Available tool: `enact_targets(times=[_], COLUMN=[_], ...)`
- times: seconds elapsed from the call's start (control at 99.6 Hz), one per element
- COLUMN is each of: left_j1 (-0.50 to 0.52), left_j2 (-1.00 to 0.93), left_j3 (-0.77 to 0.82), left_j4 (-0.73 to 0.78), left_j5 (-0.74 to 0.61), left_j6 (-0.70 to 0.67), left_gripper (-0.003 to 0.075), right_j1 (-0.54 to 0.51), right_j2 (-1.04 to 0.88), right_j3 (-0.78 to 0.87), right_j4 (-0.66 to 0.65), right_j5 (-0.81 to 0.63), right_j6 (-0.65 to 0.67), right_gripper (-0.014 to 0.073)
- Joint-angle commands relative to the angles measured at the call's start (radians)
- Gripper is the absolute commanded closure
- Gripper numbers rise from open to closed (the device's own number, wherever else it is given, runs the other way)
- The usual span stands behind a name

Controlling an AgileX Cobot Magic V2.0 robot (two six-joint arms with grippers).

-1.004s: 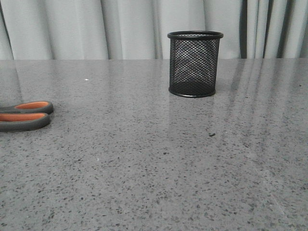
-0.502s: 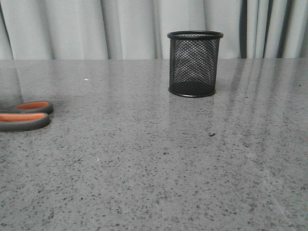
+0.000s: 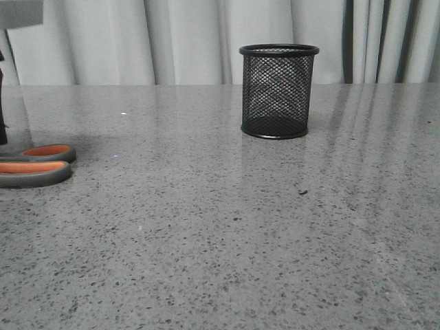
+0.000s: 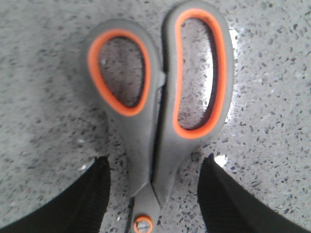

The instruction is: Put scissors into bucket

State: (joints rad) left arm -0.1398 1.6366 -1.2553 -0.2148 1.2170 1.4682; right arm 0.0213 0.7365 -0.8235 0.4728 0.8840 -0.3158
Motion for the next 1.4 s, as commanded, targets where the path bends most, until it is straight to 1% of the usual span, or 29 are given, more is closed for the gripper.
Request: enact_targets(times=[0.0,0.462,0.532,0.582,0.632,0.713,0.803,1.014,1.204,1.295,1.395], left_j1=[-0.009,-0.009,-0.009,-0.009,-0.009,-0.009,-0.009,-0.016,-0.083,-0.128,-0.196], left_j2=[-0.018,0.032,0.032,0.032,0.032,0.032,0.032,0.01,-0.088,-0.145,-0.208], left_j3=[-0.03,-0.03,-0.03,-0.03,-0.03,-0.03,-0.035,-0.103,-0.174,-0.211,-0.249], left_j4=[-0.002,-0.01,-0.016,-0.021,-0.024,-0.026,-0.026,-0.024,0.001,0.011,0.011], left_j5=[0.046,0.047,0.047,0.047,0.047,0.047,0.047,0.047,0.047,0.047,0.047], left_j6=[0.003,0.003,0.003,0.003,0.003,-0.005,-0.075,-0.181,-0.226,-0.255,-0.285], left_gripper=[0.0352,0.0353,0.0363,0.0396,0.0454,0.0591,0.0738,0.0738,0.0741,0.0741,0.0741], right_j1=[-0.006,-0.006,-0.006,-0.006,-0.006,-0.006,-0.006,-0.006,-0.006,-0.006,-0.006], right_j2=[0.003,0.003,0.003,0.003,0.003,0.003,0.003,0.003,0.003,0.003,0.016], right_j3=[-0.035,-0.035,-0.035,-0.035,-0.035,-0.035,-0.035,-0.035,-0.035,-0.035,-0.035], right_j4=[0.018,0.018,0.018,0.018,0.018,0.018,0.018,0.018,0.047,0.092,0.195], right_j5=[-0.047,-0.047,-0.047,-0.047,-0.047,-0.047,-0.047,-0.039,-0.035,-0.035,-0.035], right_j6=[-0.013,-0.014,-0.015,-0.015,-0.015,-0.015,-0.015,-0.015,-0.015,-0.019,-0.056], right_gripper=[0.0246,0.0246,0.0246,0.0246,0.0246,0.0246,0.0246,0.0246,0.0246,0.0246,0.0246])
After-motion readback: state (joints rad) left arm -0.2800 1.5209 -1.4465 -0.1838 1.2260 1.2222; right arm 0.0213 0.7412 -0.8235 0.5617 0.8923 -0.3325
